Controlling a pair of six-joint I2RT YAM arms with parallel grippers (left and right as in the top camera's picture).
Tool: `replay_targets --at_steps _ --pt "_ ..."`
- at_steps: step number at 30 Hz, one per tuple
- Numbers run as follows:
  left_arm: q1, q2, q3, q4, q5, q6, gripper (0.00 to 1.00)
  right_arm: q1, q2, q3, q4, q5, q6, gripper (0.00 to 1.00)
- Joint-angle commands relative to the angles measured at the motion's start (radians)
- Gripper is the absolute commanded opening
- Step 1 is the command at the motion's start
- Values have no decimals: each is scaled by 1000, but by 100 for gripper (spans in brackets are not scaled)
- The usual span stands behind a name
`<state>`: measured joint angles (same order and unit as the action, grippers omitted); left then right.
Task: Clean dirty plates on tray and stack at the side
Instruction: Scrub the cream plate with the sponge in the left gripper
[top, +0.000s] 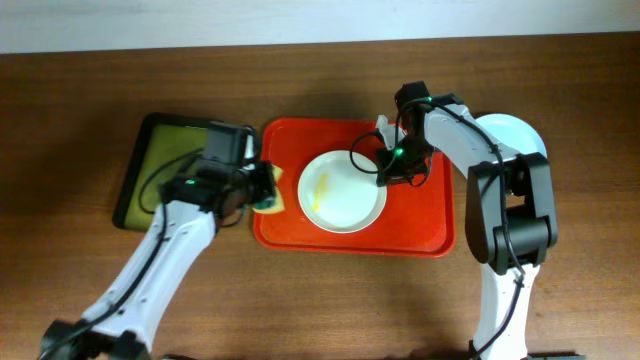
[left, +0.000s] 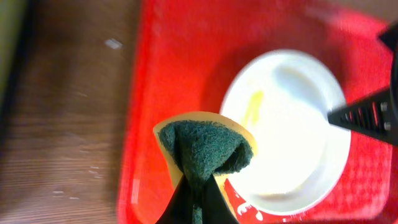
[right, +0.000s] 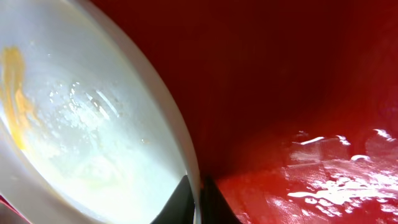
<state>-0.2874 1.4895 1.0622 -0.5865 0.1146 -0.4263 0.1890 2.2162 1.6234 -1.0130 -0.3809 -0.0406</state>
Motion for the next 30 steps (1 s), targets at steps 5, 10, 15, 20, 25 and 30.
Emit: replay_targets --at_steps 5,10,15,20,25,30 --pt "-66 93 0 52 55 10 0 8 27 29 -186 32 214 98" --pt "-75 100 0 60 54 10 0 8 29 3 -182 44 274 39" --pt "-75 100 0 60 54 10 0 17 18 20 -130 180 301 14" --pt "-105 106 0 100 55 7 0 135 1 21 -67 267 316 4" --pt "-182 259 0 303 54 -59 0 172 1 20 -18 266 338 4" --pt "-197 384 0 395 -176 -58 0 172 1 18 -17 266 338 4"
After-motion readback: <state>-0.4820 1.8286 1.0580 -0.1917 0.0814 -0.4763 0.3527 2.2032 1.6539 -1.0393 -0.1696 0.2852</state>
